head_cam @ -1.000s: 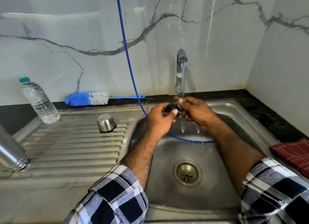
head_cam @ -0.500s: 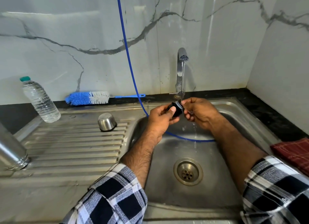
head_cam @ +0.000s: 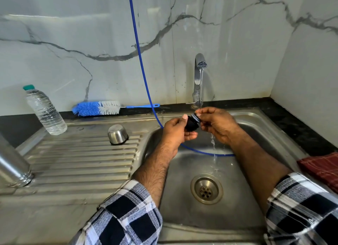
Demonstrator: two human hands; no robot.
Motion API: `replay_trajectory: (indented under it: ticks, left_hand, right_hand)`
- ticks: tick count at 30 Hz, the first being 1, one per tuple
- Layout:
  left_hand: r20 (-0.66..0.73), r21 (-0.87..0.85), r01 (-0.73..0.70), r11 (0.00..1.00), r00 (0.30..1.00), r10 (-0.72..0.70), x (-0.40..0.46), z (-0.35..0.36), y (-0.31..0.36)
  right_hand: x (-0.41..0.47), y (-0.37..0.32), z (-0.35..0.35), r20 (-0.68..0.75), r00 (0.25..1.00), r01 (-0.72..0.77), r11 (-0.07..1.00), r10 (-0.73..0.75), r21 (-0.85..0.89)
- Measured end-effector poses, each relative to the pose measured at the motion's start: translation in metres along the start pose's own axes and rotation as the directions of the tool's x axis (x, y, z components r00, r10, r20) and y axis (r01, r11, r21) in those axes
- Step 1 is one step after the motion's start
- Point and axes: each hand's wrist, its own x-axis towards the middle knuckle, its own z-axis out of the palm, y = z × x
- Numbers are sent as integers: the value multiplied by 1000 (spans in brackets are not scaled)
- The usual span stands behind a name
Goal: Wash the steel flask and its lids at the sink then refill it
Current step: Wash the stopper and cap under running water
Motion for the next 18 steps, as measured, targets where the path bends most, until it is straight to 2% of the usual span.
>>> replay_trajectory:
  ticks: [3, 6, 11, 13, 16, 18]
  left_hand:
    - [-38, -99, 9, 995, 999, -13, -1, 0, 3]
    - [-49, -132, -18, 991, 999, 11, -3, 0, 7]
    - [32, -159, -42, 986, 998, 48, -8, -1, 6]
    - [52, -127, -86, 988, 994, 93, -8, 0, 7]
    - [82, 74, -259, 963, 964, 253, -8, 2, 7]
    - [86, 139, -286, 948, 957, 276, -8, 4, 9]
  right_hand:
    - [0, 2, 2, 41, 991, 129, 989, -127, -65]
    - [-2, 1, -1, 59, 985, 170, 970, -162, -174]
    - [1, 4, -2, -4, 972, 227, 942, -236, -247]
    - [3, 6, 0, -47, 969, 221, 935, -243, -279]
    - [8, 7, 4, -115, 981, 117, 955, -153, -271]
    - [6, 4, 3, -111, 991, 50, 985, -69, -165]
